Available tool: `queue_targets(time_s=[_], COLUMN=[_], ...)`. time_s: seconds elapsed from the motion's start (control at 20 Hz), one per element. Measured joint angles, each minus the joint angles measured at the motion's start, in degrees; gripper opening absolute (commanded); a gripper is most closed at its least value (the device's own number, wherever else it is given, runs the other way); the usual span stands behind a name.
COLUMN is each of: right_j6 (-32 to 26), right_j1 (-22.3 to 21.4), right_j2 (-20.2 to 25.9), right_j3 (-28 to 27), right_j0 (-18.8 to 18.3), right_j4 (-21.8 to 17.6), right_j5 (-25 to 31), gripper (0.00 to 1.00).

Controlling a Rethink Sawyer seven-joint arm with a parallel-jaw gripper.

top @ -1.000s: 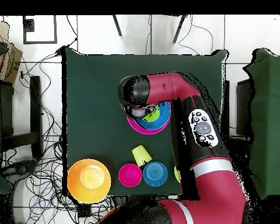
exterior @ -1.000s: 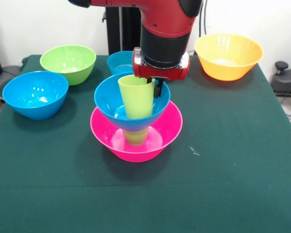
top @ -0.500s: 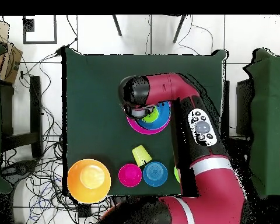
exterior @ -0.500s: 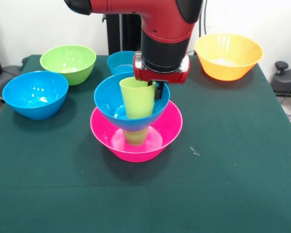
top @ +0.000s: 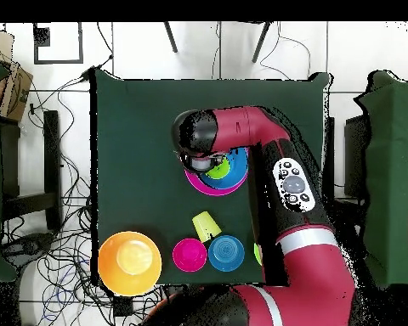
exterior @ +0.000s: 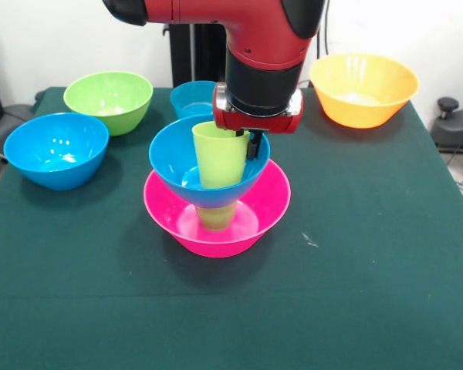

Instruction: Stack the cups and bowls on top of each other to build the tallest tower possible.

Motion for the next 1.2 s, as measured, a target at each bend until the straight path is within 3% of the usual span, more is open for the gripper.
queue_targets(time_s=[0.65, 1.2], right_j6=[0.0, 0.0], right_j1=[-0.9, -4.3], right_j2=[0.0, 0.0], right_j3=[0.0, 0.6], right_j0=[0.3, 0.3], right_j4=[0.0, 0.0], right_j5=[0.0, 0.0], gripper=[0.0, 0.0])
